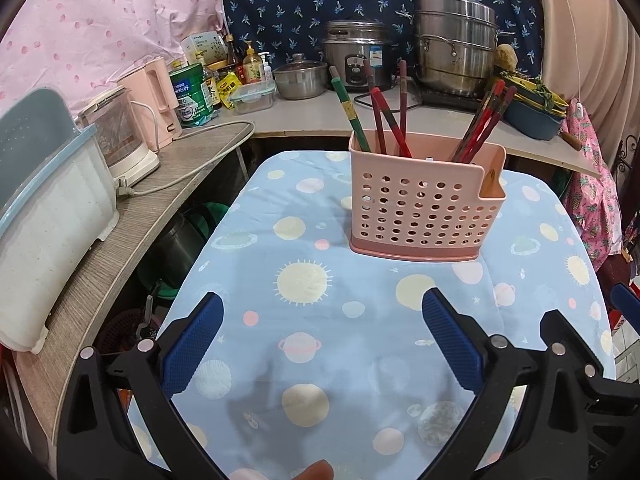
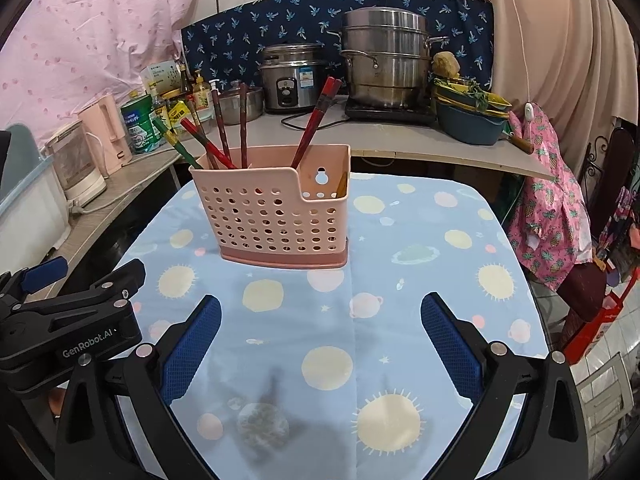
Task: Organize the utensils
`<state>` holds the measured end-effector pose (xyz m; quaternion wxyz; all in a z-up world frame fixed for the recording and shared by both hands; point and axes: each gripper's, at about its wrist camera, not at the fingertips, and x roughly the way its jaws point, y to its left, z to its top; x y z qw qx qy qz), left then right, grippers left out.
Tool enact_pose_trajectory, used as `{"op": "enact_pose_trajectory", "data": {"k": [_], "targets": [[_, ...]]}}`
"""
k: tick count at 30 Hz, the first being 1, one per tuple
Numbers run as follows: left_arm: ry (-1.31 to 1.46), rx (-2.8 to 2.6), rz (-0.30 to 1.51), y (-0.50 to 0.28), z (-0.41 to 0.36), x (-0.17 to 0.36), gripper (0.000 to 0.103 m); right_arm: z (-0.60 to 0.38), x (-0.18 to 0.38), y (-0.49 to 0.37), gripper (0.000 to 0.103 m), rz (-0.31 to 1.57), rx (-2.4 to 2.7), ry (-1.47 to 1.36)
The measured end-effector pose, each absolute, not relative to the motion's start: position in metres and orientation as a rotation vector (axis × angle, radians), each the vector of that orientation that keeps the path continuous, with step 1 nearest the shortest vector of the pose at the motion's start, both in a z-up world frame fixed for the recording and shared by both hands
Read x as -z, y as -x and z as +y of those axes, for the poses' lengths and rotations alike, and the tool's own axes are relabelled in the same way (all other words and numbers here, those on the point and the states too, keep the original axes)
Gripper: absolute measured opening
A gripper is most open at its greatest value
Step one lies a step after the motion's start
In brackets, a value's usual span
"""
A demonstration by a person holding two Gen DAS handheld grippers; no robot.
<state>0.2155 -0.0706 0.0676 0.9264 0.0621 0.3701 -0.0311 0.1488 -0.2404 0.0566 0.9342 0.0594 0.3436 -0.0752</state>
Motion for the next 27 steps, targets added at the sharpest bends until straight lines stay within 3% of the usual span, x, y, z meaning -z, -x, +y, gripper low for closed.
{"op": "enact_pose_trajectory", "data": {"k": [27], "targets": [[-0.137, 0.059, 0.760, -0.228, -0.069, -0.061, 0.095, -0.237, -0.051, -0.160, 0.097, 0.712, 0.158, -0.105]]}}
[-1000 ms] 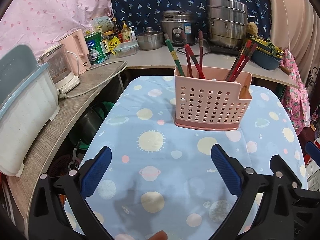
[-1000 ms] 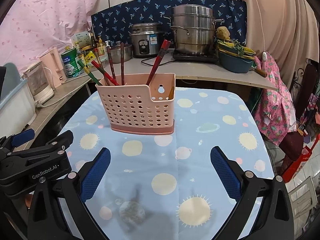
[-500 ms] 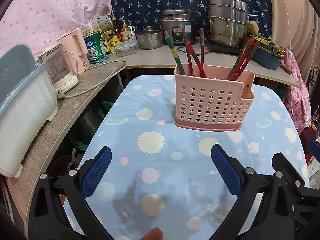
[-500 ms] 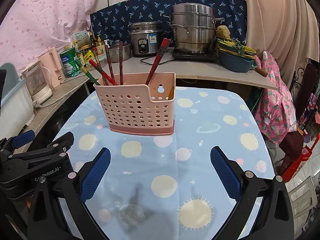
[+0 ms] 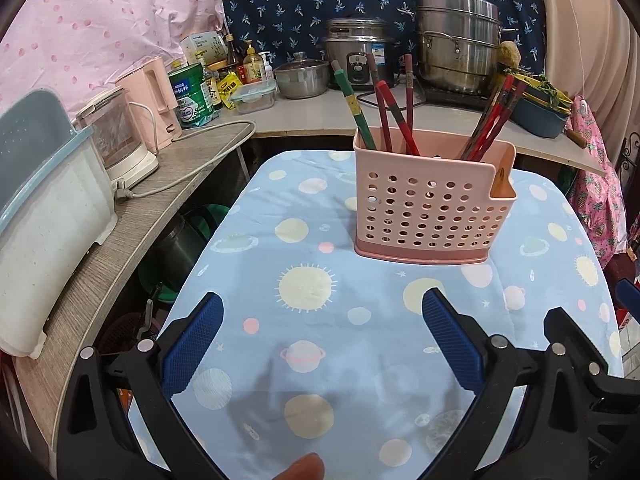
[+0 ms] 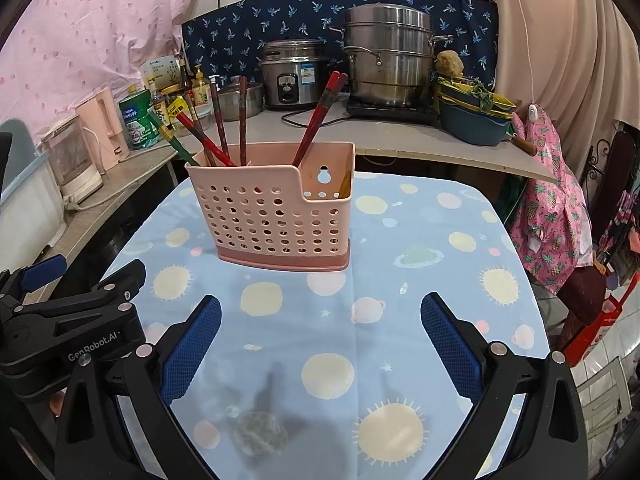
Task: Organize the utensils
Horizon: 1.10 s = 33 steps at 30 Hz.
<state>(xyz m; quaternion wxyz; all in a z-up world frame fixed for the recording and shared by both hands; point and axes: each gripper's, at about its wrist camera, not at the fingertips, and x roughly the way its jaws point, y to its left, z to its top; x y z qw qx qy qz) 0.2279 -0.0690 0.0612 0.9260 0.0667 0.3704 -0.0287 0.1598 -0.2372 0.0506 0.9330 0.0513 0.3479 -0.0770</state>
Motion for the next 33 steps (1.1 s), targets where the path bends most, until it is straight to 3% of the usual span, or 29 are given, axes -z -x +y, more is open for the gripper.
{"op": "enact_pose_trajectory", "data": {"k": [33], "targets": [[-0.143, 0.030, 0.766, -0.240, -0.072, -0.050, 0.095, -0.243, -0.041, -0.172, 0.096, 0.733, 0.157, -0.105]]}}
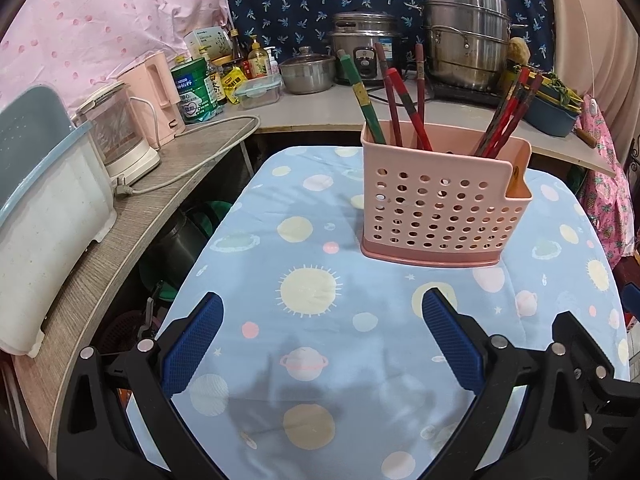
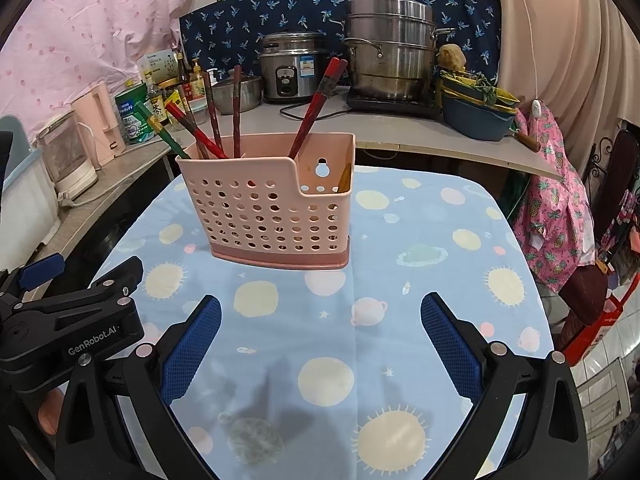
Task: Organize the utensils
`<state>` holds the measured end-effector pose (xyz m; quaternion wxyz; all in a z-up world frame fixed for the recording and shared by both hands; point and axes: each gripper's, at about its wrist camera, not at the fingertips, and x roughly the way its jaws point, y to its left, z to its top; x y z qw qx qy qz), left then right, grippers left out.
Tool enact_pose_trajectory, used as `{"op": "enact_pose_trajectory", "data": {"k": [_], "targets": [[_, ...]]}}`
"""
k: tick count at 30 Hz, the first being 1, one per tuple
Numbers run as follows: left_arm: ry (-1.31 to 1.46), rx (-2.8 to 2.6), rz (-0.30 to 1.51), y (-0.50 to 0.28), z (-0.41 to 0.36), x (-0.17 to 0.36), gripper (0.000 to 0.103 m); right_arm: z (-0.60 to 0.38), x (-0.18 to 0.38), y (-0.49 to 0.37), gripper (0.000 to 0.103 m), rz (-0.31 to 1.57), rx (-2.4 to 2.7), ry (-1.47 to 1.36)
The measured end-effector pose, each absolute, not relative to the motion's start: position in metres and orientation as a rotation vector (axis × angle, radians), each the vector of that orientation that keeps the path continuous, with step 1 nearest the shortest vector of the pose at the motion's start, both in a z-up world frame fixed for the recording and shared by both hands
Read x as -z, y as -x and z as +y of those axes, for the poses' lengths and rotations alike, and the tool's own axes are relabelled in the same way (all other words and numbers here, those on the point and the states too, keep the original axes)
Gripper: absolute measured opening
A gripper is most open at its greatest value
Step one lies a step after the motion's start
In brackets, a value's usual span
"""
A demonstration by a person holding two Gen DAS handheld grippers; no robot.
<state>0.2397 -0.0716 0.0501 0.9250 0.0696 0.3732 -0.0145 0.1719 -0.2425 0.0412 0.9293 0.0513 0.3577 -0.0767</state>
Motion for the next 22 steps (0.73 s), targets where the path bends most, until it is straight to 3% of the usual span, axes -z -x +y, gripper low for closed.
{"op": "enact_pose_trajectory", "data": {"k": [22], "targets": [[-0.168, 0.021, 0.743, -0.2444, -0.0731, -0.0514, 0.095, -0.2474, -0.0376, -0.1762, 0.096, 0.738, 0.165, -0.114]]}}
